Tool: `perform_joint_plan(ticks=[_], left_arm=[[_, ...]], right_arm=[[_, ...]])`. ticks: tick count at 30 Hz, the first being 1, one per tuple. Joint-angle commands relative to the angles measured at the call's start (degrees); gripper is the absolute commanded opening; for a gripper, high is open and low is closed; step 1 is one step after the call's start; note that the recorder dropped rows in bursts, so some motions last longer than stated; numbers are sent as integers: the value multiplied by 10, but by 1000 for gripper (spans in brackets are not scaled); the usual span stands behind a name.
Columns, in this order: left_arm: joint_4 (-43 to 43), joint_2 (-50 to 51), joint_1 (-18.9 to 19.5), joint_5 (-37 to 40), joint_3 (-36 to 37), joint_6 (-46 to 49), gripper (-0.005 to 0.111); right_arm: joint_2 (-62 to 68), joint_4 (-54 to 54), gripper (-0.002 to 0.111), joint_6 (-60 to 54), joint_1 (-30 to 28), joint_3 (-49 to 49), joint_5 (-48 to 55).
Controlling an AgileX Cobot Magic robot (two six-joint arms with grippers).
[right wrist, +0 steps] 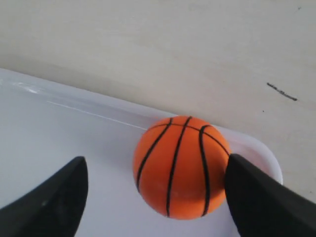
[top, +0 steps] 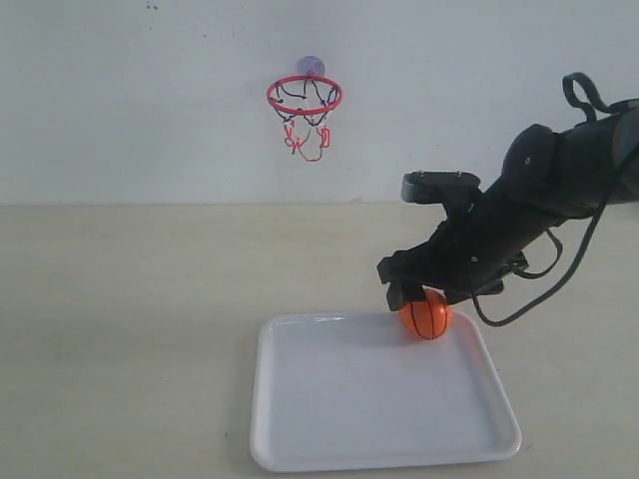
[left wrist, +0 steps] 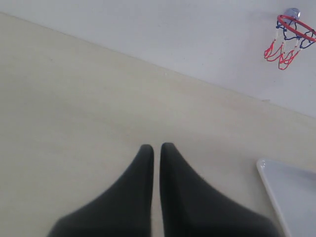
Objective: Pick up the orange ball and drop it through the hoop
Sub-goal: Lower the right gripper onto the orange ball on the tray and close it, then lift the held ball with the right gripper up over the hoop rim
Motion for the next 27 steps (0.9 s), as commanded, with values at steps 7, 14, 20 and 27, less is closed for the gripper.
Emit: perform_joint_plan(ticks=[7,14,20,27], left_arm=[[1,-2,-5,0,2,1,4],[1,-2,-5,0,2,1,4],[1,-2,-5,0,2,1,4],[1,-2,-5,0,2,1,4]], right_arm=[[31,-17,68,12,1,-4,-13],[23,-17,0,16,1,-11,-13],[9,-8,0,7,-2,-113,85],[9,23,0,-34,-4,-245,96]])
